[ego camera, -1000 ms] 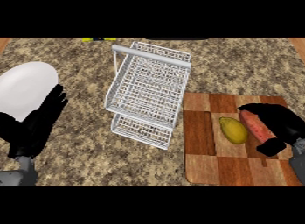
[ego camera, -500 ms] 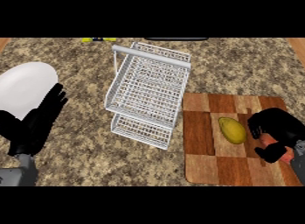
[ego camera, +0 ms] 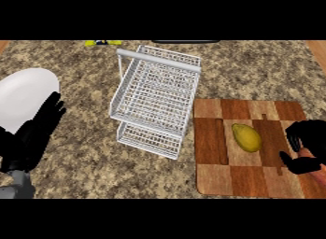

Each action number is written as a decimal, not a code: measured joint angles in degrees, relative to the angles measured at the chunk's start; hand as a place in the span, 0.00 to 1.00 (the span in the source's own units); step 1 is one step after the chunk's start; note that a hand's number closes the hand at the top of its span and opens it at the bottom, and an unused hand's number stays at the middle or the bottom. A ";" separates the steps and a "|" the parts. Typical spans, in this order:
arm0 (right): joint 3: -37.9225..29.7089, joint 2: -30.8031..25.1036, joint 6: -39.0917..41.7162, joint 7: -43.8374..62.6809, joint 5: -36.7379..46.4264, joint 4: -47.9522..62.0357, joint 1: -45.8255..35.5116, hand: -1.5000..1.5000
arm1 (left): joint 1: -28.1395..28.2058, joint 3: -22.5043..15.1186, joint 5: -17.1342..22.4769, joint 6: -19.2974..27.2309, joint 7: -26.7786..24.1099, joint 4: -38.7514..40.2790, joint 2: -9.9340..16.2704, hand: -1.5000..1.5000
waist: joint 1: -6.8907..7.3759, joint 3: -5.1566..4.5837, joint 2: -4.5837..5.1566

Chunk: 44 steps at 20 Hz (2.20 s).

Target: Pick the sweet potato from the cutting board and place it in the tiered basket

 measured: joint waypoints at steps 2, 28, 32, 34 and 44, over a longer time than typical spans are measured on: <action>-2.84 0.26 -3.10 1.54 -0.40 -2.06 2.33 1.00 | -0.08 0.12 -0.17 0.21 0.48 -0.45 0.08 0.50 | -0.26 0.06 -0.02; -3.95 11.73 7.45 35.89 -26.39 -47.29 -14.17 1.00 | -0.78 -0.47 -2.11 -0.90 -0.53 0.62 -1.86 0.50 | 1.26 0.05 0.23; 3.13 16.98 7.15 44.73 -21.73 -41.79 -25.66 1.00 | -1.24 -0.80 -2.65 -0.90 -0.09 0.56 -2.14 0.50 | 1.69 0.03 0.26; 5.71 20.07 6.69 47.88 -19.63 -39.18 -29.37 1.00 | -1.67 -0.30 -2.44 -1.21 -0.24 1.30 -2.09 0.50 | 1.55 0.04 0.27; 10.19 31.19 3.19 52.60 -12.18 -22.36 -40.90 1.00 | -0.90 0.07 -3.17 -1.40 0.40 -0.02 -2.84 0.50 | 1.29 0.11 0.28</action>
